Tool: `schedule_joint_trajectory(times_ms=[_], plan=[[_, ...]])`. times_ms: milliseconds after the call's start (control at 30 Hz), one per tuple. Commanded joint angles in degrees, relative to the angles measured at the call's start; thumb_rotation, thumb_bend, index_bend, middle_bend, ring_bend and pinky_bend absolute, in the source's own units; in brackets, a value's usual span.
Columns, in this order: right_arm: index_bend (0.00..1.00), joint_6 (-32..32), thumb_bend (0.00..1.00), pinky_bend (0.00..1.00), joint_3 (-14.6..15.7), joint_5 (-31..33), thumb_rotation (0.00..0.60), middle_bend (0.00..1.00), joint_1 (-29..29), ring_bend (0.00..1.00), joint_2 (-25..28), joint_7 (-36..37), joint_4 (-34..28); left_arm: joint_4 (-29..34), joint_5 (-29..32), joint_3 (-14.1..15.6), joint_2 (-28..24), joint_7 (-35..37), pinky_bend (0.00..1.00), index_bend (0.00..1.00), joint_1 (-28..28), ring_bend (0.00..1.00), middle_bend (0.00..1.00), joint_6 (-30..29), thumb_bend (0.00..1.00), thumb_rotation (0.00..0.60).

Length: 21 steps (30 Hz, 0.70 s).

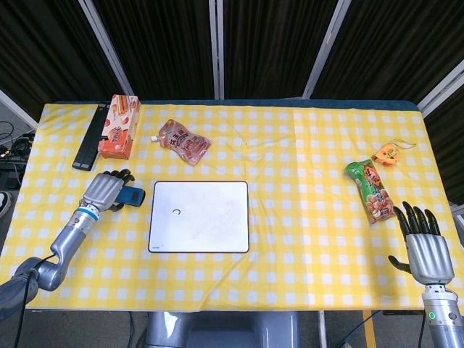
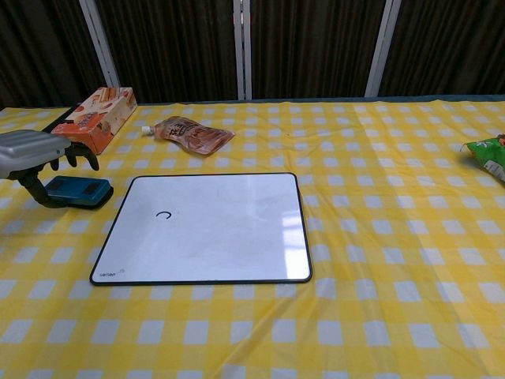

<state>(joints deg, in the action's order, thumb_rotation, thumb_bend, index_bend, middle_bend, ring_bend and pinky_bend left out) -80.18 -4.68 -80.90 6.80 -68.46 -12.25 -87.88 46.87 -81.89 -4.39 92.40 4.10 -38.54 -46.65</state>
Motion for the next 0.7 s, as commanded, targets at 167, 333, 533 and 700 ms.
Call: schedule_joint_trajectory(times_ms=[167, 333, 533, 700], plan=[[0.0, 0.17, 0.0, 0.0, -0.01, 0.25, 0.6, 0.0, 0.04, 0.0, 0.05, 0.42, 0.15, -1.79, -0.65, 0.77, 1.15, 1.33, 0.44, 0.41, -0.22, 0.38, 0.3, -0.79, 0.27, 0.6], [0.0, -0.15, 0.0, 0.0, -0.01, 0.2, 0.6, 0.0, -0.08, 0.0, 0.24, 0.64, 0.02, -0.47, -2.3, 0.98, -0.22, 2.48, 0.48, 0.48, 0.03, 0.42, 0.35, -4.75, 0.36, 0.6], [0.0, -0.28, 0.0, 0.0, 0.03, 0.11, 0.6, 0.0, -0.08, 0.0, 0.32, 0.55, -0.23, 4.1, -5.87, 1.95, -3.6, -1.32, 0.48, 0.5, -1.0, 0.43, 0.36, -8.83, 0.36, 0.6], [0.0, -0.34, 0.0, 0.0, 0.02, 0.1, 0.6, 0.0, -0.03, 0.0, 0.34, 0.34, -0.4, 9.65, -8.97, 2.3, -5.38, -12.6, 0.49, 0.5, -4.71, 0.43, 0.36, -8.13, 0.36, 0.6]])
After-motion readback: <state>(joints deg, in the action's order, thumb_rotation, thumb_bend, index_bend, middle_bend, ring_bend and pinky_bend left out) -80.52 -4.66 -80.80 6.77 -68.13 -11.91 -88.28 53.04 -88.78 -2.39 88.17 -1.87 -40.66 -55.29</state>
